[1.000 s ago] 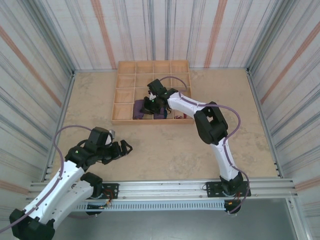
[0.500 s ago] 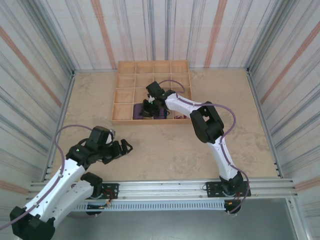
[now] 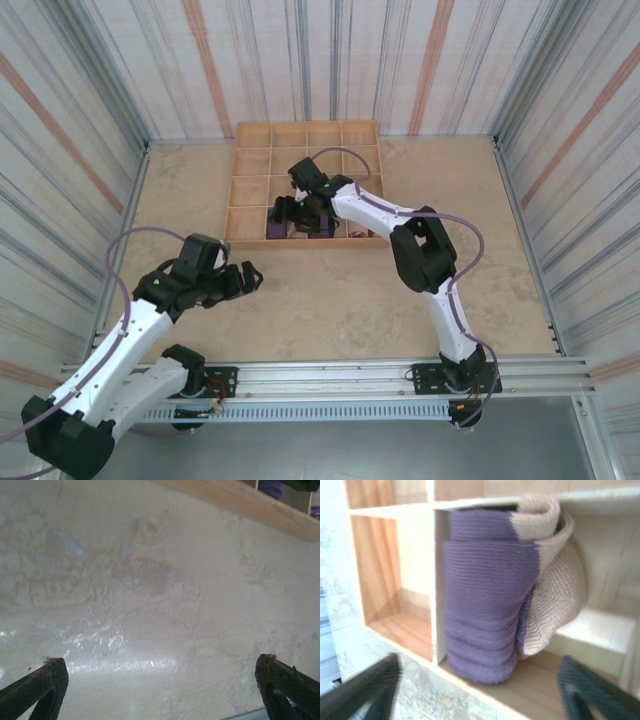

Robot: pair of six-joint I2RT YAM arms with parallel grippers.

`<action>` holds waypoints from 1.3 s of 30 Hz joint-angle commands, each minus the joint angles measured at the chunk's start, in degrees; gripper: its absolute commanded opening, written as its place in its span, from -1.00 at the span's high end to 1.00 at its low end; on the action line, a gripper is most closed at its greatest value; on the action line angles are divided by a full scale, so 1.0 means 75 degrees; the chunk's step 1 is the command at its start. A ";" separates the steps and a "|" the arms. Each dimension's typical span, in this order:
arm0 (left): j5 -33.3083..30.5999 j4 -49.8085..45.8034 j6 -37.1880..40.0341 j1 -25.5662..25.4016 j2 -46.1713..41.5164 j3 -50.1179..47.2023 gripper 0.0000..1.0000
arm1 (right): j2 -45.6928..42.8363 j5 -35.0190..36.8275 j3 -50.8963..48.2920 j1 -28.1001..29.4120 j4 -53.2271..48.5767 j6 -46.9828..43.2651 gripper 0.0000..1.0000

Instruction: Roll the socks

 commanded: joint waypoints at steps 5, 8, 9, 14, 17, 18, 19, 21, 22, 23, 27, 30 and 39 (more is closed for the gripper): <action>0.0127 0.1165 0.1413 0.1051 0.0849 0.0385 -0.97 | -0.2596 0.2253 -0.1567 0.0437 0.0566 -0.1836 -0.99; -0.0170 0.2115 0.2159 0.1328 0.1105 0.0268 -0.97 | -0.3707 0.3242 -0.2598 0.0485 0.1002 -0.2331 -0.98; -0.0383 0.2504 0.2492 0.1351 0.1134 0.0189 -0.97 | -0.4095 0.3533 -0.2987 0.0476 0.1190 -0.2492 -0.98; -0.0950 0.4929 0.4115 0.1730 0.1429 -0.0517 -0.97 | -0.5612 0.4426 -0.4380 0.0049 0.1381 -0.3032 -0.98; -0.0908 0.5867 0.4911 0.2301 0.1836 -0.0898 -0.97 | -0.6206 0.4682 -0.4911 -0.0560 0.0947 -0.3053 -0.98; -0.0784 0.6105 0.5026 0.2503 0.1906 -0.1030 -0.97 | -0.6400 0.4840 -0.5135 -0.0710 0.0890 -0.3128 -0.98; -0.0620 0.6402 0.5105 0.2767 0.1962 -0.1200 -0.97 | -0.6619 0.5049 -0.5403 -0.0905 0.0867 -0.3254 -0.98; -0.0186 0.7188 0.5188 0.3231 0.1991 -0.1680 -0.97 | -0.7066 0.5252 -0.5962 -0.1330 0.0901 -0.3412 -0.98; -0.0039 0.7614 0.5245 0.3459 0.2037 -0.1908 -0.97 | -0.7282 0.5171 -0.6241 -0.1657 0.0929 -0.3451 -0.98; -0.0023 0.7958 0.5310 0.3629 0.2110 -0.2109 -0.97 | -0.7464 0.5035 -0.6489 -0.1996 0.0974 -0.3487 -0.98; 0.0084 0.9161 0.5339 0.3966 0.2469 -0.2480 -0.97 | -0.8158 0.4949 -0.7599 -0.2968 0.1701 -0.4077 -0.98; 0.0135 1.0001 0.5485 0.3966 0.2927 -0.2550 -0.97 | -0.8613 0.5127 -0.8584 -0.3491 0.2848 -0.4796 -0.98; 0.0632 1.2642 0.5364 0.3828 0.4604 -0.2985 -0.97 | -0.8353 0.4179 -1.0785 -0.5186 0.6724 -0.5634 -0.98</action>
